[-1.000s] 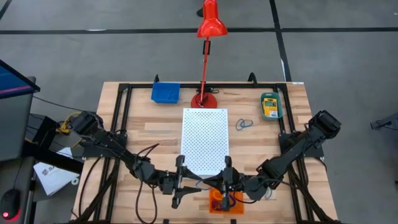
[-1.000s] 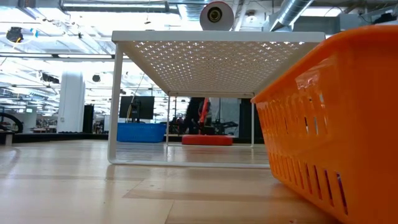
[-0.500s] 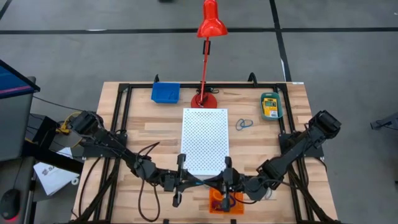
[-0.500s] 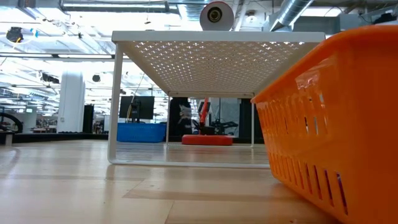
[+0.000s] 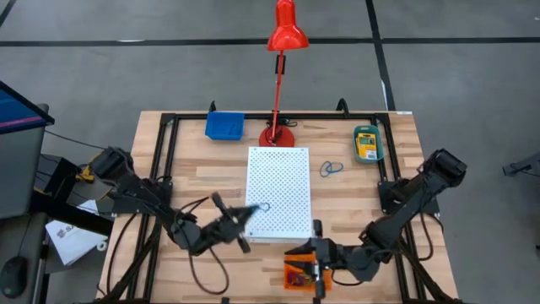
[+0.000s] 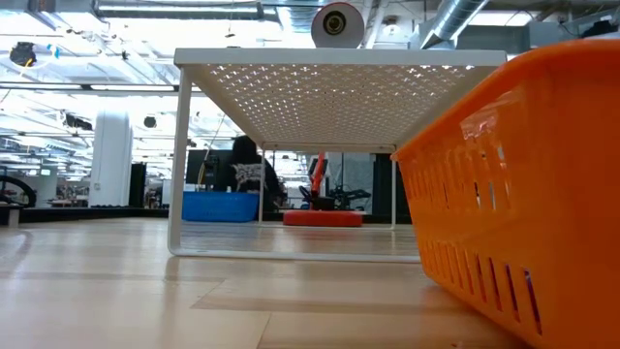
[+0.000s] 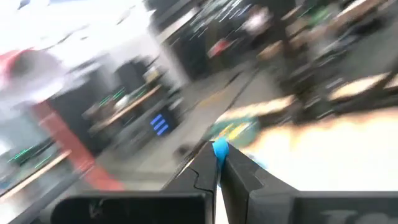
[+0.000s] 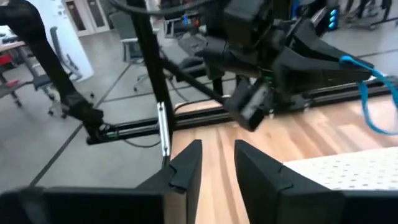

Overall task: Pick & Place Office Desk Supplies
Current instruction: Put the blue rubber band into the blue bin

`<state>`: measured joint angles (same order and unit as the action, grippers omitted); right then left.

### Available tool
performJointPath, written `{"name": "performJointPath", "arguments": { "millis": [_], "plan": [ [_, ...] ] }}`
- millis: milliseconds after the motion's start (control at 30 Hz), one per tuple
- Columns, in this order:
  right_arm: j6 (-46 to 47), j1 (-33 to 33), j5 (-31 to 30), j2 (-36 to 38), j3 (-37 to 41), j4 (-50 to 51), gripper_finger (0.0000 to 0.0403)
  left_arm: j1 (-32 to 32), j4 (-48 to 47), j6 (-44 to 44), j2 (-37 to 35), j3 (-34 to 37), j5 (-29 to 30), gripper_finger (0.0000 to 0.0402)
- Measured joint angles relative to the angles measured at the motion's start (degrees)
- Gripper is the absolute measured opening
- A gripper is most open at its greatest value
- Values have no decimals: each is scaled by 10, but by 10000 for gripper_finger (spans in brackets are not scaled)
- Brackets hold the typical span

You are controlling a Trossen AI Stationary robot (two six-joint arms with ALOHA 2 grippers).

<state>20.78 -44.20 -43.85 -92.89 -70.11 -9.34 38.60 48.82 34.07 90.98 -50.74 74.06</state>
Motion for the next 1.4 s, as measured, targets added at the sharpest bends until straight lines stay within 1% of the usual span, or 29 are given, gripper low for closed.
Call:
{"name": "performJointPath", "arguments": {
  "millis": [100,200,333,433,500,567,633,700,733,833,933,1033,1100,1167,1300,1400],
  "plan": [
    [-15,-12,-29,12,0,1,99,-8,-68,-30,-36,4,100,1],
    [-31,-26,-71,20,0,3,102,-30,-86,-44,-86,23,140,0],
    [-37,-37,-120,20,0,6,102,-83,-89,-45,-167,42,151,0],
    [-37,-38,-124,20,0,9,103,-135,-119,-44,-223,49,133,0],
    [-39,-37,-124,20,0,12,103,-172,-143,-48,-252,53,80,0],
    [-46,-37,-124,20,0,12,103,-210,-177,-79,-273,56,2,0],
    [-54,-37,-124,20,0,14,103,-252,-230,-134,-291,56,-106,0],
    [-58,-36,-124,20,0,18,103,-307,-288,-211,-304,56,-219,0],
    [-58,-36,-124,20,0,21,103,-338,-317,-245,-309,56,-266,0],
    [-58,-33,-124,20,0,25,103,-440,-386,-322,-313,56,-361,0],
    [-58,-33,-124,20,0,29,103,-547,-436,-374,-310,56,-450,0],
    [-58,-33,-125,20,0,36,103,-651,-458,-405,-302,56,-555,0],
    [-58,-31,-130,20,0,42,103,-709,-451,-423,-288,55,-626,0],
    [-58,-29,-131,20,0,49,103,-756,-453,-435,-268,55,-675,0],
    [-57,-18,-132,20,0,68,103,-812,-450,-435,-204,55,-719,0],
    [-32,-10,-132,20,0,104,103,-840,-430,-431,-145,56,-751,0]
  ]
}}
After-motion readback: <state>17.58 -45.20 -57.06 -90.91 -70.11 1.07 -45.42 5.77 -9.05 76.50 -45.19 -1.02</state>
